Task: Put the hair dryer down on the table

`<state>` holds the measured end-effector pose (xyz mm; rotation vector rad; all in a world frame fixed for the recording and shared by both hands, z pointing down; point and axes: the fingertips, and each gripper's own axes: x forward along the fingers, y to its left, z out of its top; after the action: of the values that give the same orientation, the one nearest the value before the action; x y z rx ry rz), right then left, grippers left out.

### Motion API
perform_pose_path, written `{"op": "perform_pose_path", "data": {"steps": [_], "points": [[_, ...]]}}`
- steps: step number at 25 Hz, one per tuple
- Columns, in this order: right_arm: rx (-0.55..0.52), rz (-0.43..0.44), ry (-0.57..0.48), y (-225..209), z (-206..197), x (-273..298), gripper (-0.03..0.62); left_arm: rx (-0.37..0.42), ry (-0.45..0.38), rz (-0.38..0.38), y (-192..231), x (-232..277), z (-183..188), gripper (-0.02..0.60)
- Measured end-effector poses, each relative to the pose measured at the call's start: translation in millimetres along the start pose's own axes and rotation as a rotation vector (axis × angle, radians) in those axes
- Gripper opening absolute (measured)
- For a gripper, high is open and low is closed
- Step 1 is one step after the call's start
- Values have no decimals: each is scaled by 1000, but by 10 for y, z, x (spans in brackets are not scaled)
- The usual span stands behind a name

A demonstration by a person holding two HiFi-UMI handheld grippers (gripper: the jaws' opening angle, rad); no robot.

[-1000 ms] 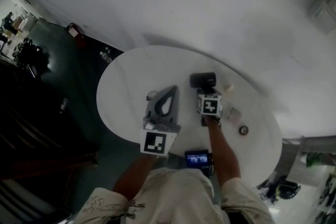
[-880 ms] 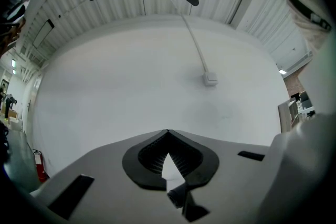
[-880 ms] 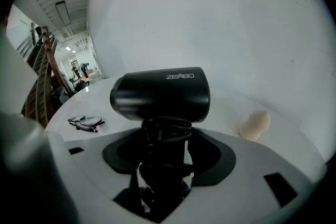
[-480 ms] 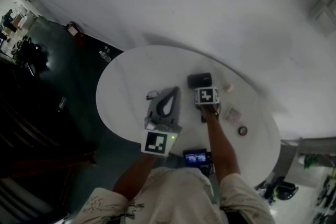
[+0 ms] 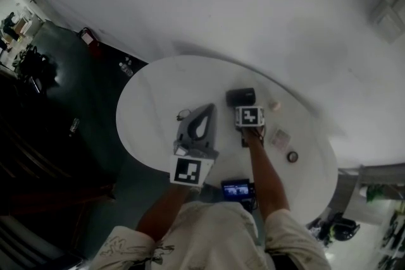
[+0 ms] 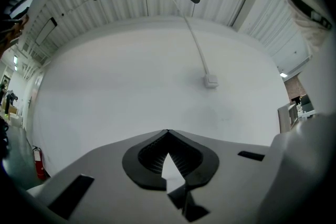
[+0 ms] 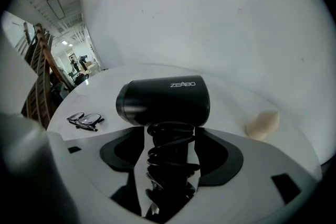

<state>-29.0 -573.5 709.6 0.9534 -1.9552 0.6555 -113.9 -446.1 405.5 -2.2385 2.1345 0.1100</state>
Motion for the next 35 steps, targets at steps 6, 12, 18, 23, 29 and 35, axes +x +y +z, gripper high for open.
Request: {"op": "perform_pose_path", "data": {"steps": [6,12,18,23,29,35], "points": [[25,-33,-39,19,-19,-278,288,-8,-4,-17,12,-48,4,-3],[19,-62,-264,-63,310,-811,288,-47,-7,-57,-77,12,5,-3],[74,-53,-534,-14,543,-1585,288,-86,-26,-120,-219,12,33,-3],[29,-89,-749,53,683,-2303,288,-90,-36,-169,-349,60,74,-3],[-36,-146,-990,197,650,-3155,287,-89,-36,-233,-497,103,106,-3],[-70,-288,-1076,165,425,-3594,174,-82,-49,-300,-719,91,141,-3]]}}
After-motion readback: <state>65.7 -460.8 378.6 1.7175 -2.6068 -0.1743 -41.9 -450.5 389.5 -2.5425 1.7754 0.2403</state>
